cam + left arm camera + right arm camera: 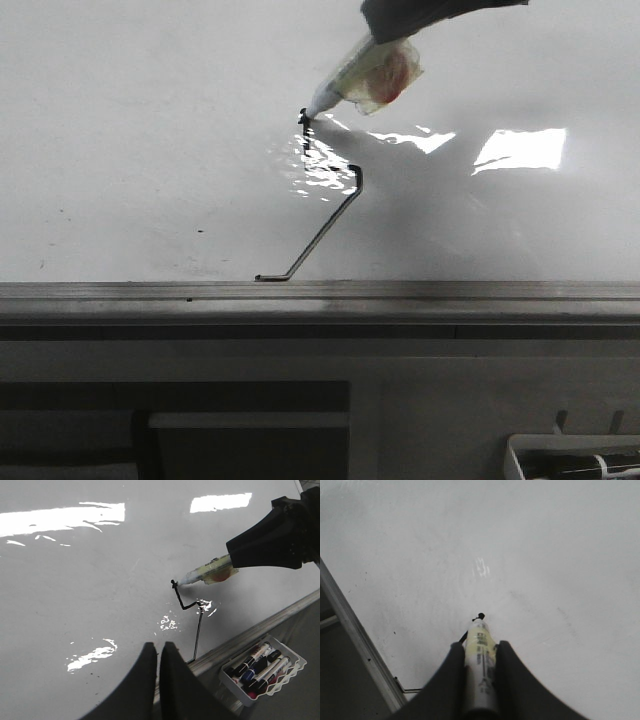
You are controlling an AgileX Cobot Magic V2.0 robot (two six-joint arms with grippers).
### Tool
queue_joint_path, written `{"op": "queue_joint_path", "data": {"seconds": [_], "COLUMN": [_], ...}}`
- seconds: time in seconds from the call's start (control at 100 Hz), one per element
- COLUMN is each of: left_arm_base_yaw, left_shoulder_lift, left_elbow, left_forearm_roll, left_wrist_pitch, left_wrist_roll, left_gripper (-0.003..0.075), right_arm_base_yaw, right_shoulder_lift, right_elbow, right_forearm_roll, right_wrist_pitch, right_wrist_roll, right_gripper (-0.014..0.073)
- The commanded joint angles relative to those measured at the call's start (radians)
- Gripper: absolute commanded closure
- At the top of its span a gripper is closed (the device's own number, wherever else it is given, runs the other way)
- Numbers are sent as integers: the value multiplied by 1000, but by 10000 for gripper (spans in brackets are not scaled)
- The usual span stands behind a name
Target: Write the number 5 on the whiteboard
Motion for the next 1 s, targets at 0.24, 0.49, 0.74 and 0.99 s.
{"op": "queue_joint_path", "data": {"seconds": [0.24, 0.49, 0.74, 0.99], "left_arm_base_yaw": [1, 1, 1, 1], "left_shoulder_lift": [3, 3, 3, 3], "left_elbow": [-28, -28, -28, -28], "left_forearm_roll": [-22, -22, -22, -22], "left_wrist_pitch": [-63, -63, -63, -63], "left_wrist_roll": [-7, -7, -7, -7], "left_gripper": [741, 741, 741, 741], "right_arm_base_yaw": [-19, -19, -19, -82], "right_shoulder_lift": [-14, 15, 15, 11], "right_elbow": [-23, -23, -23, -23], "right_forearm_roll": [3, 3, 3, 3], "right_wrist_pitch": [-38, 4, -2, 39], "right_wrist_roll": [-6, -6, -6, -4], "right_gripper": [634, 634, 634, 634]}}
